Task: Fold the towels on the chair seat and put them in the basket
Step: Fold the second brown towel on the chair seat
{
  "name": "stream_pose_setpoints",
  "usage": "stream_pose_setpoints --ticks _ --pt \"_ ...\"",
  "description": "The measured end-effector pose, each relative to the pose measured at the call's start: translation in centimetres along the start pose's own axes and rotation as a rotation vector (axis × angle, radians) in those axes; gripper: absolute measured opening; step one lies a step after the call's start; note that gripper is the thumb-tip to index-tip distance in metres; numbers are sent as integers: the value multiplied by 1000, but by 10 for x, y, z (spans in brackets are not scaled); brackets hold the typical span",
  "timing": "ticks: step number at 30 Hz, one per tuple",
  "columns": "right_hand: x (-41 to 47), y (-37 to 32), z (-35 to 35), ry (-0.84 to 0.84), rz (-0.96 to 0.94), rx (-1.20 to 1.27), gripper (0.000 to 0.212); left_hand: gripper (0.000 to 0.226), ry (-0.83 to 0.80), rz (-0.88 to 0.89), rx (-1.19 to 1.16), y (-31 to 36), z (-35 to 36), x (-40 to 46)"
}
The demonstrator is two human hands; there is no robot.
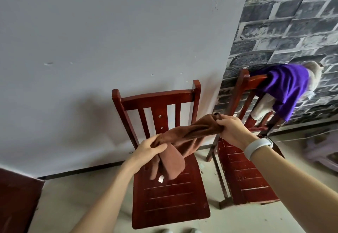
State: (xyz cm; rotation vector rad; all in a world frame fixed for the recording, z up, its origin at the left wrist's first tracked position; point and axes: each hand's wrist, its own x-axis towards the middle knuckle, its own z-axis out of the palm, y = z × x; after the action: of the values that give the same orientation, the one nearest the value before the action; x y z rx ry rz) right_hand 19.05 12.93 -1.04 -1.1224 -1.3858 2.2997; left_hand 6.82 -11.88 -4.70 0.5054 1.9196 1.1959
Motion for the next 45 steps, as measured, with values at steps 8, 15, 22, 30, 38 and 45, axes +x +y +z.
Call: stream_pose_setpoints --ticks 8,15,22,30,38,45 --pt "-4 1 14 74 -225 -342 25 21 631 31 109 -5 13 1" --pt "-8 -5 24 104 -409 -514 29 17 664 -62 140 -5 10 5" --pt "-5 -3 24 228 -463 -722 30 17 742 -5 120 -4 -1 5" --pt "-5 3 13 57 -278 -695 34 29 457 -95 216 -19 -13 8" --pt "-3 5 -1 189 -484 -640 32 15 281 -256 -869 -31 -6 3" --pt "-4 6 -11 294 -588 -585 30 52 30 -639 -931 -41 -7 -3"
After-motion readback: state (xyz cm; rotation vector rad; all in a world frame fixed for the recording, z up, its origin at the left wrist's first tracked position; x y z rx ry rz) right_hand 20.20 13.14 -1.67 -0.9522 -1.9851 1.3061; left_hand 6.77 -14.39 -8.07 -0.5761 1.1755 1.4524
